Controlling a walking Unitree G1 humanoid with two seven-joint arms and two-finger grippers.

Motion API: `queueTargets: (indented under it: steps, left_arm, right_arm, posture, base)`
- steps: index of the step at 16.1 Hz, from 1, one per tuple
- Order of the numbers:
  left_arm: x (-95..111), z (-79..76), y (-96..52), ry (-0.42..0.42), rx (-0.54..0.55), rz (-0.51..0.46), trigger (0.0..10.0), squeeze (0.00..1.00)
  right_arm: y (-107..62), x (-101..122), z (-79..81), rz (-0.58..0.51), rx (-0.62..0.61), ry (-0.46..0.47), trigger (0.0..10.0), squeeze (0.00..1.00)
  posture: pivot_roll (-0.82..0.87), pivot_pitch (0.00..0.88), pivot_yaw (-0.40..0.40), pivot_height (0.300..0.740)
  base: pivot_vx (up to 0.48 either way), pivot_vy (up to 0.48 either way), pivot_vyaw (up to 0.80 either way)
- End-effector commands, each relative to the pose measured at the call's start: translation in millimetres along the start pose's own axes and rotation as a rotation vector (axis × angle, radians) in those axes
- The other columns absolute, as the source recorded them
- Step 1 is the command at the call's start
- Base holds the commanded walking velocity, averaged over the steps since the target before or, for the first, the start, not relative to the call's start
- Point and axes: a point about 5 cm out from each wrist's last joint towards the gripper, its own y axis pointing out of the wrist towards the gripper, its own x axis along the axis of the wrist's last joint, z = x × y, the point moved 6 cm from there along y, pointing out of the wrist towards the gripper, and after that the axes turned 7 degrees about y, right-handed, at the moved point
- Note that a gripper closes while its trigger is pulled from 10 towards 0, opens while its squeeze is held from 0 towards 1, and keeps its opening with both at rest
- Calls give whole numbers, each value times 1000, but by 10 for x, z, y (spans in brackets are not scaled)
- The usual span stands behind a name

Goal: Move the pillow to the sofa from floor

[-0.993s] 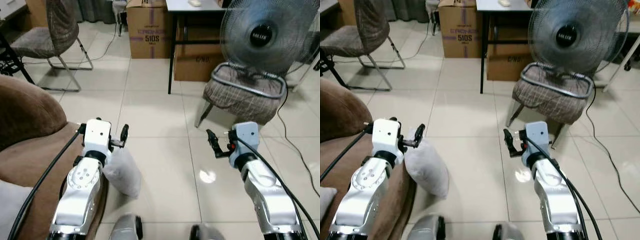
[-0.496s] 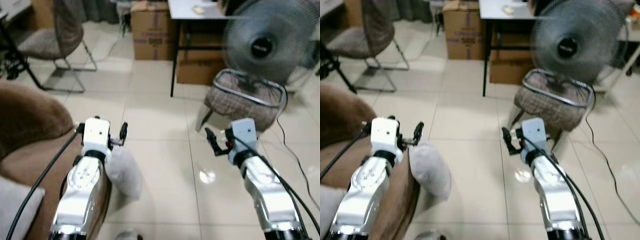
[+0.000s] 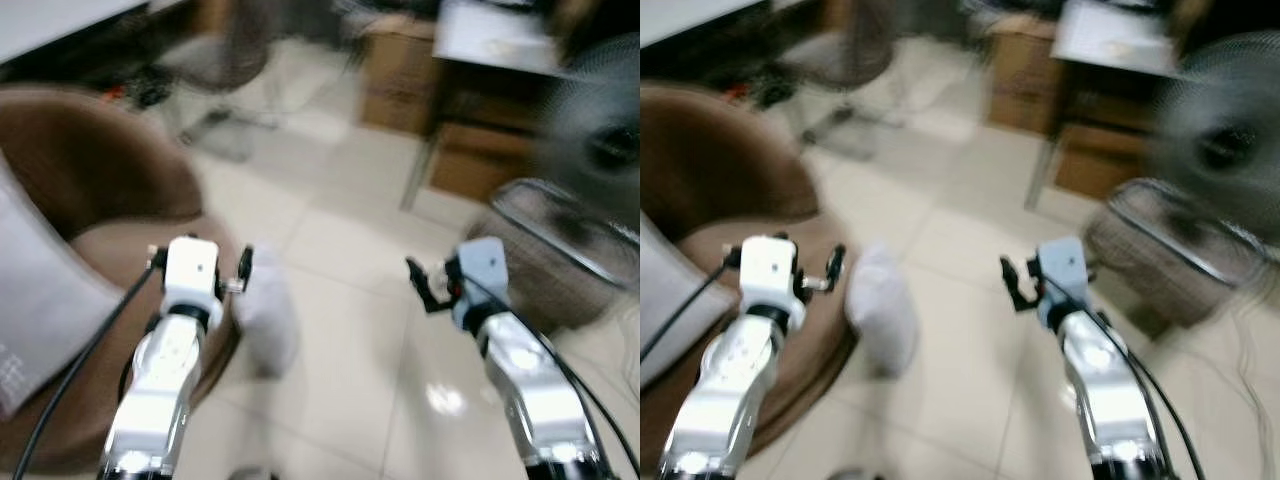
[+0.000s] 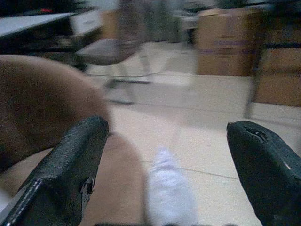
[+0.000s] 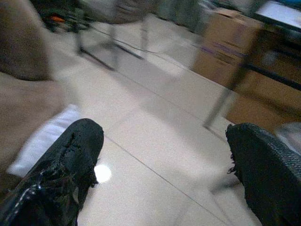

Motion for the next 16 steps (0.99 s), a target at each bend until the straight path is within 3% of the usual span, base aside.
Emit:
queueTargets:
  steps: [1,9,11,13,16]
  left_arm:
    - [51,-27,18,3,-3,-14,10000,514]
    - [65,-17,43,16,-8,-15,10000,514]
    - [89,-33,56,39,-24,-24,10000,514]
    - [110,-47,92,14,-38,-22,10000,439]
    - [154,-34,152,53,-58,-42,10000,451]
  right_arm:
    - [-7,22,-77,-6,-20,-21,10000,0]
    - [-7,3,-74,-6,-24,-8,10000,0]
    - [-24,-46,-137,1,-65,21,10000,0]
    - [-47,-149,-260,23,-159,67,10000,0]
    - [-97,-218,-252,36,-188,71,10000,0]
  posture:
    - [70,0,-7,740]
    - [72,0,3,740]
    - [73,0,7,740]
    - [77,0,29,740]
    - [56,0,67,740]
  base:
    - [0,-480,794]
    - [0,-480,784]
    - [0,-480,781]
    - [0,0,203]
    - [0,0,0]
